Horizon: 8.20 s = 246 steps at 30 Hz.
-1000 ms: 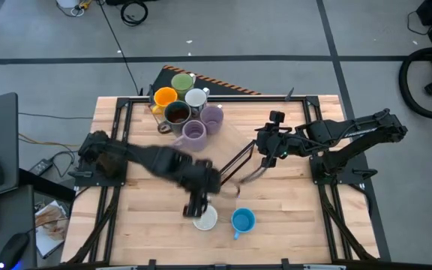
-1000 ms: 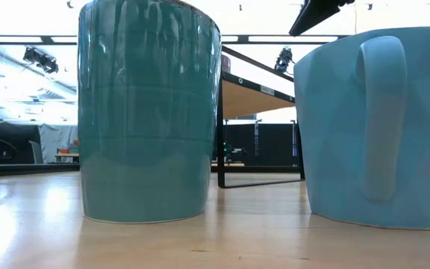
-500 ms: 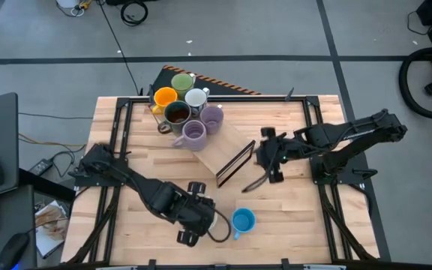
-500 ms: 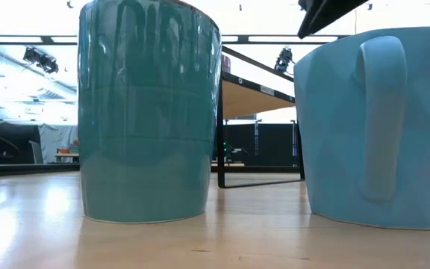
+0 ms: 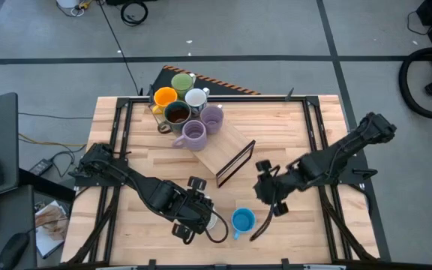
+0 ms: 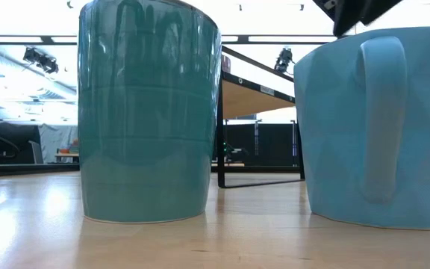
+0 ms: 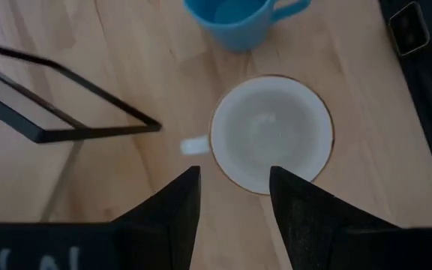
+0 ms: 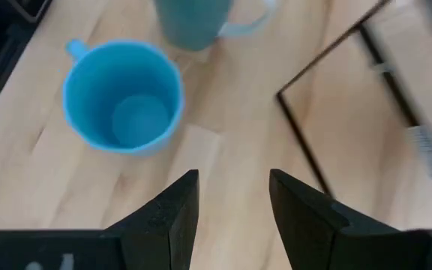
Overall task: Place coffee mugs
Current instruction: Put the blue mug on the shelf
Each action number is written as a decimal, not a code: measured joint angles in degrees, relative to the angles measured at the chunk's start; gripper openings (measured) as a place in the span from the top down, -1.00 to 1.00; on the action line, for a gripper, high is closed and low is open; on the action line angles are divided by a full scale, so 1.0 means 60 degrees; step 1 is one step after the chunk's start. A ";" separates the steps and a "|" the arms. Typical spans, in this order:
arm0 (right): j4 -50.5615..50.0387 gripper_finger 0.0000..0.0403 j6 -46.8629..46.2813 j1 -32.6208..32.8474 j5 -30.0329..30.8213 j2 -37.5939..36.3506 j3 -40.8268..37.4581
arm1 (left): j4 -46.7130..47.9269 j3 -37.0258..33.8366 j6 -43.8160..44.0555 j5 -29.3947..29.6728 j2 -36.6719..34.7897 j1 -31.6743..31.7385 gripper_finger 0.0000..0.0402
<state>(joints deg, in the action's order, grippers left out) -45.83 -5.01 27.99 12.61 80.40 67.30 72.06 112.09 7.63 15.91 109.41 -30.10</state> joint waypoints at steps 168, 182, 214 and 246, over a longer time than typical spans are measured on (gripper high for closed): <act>-0.2008 0.48 0.0055 -0.9425 -0.2131 -0.0141 -0.2155 | -0.3779 -0.4452 -0.0392 0.0344 -0.4234 0.2114 0.30; -0.4426 0.30 0.5064 -0.8994 -0.0576 -0.0156 -0.1426 | -0.3749 -0.4452 -0.0068 0.0315 -0.4234 0.2077 0.30; -0.3161 0.40 0.9363 -0.8714 0.0777 -0.0218 -0.2734 | -0.3458 -0.4448 0.1128 0.0322 -0.4230 0.1714 0.30; -0.3167 0.84 -0.0273 -0.8631 -0.2520 0.0035 -0.1805 | -0.3780 -0.4448 0.0319 0.0348 -0.4230 0.1991 0.30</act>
<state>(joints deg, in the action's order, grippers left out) -64.84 -6.65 -23.80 -2.51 80.61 56.47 49.38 85.41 9.54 18.00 84.03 -18.15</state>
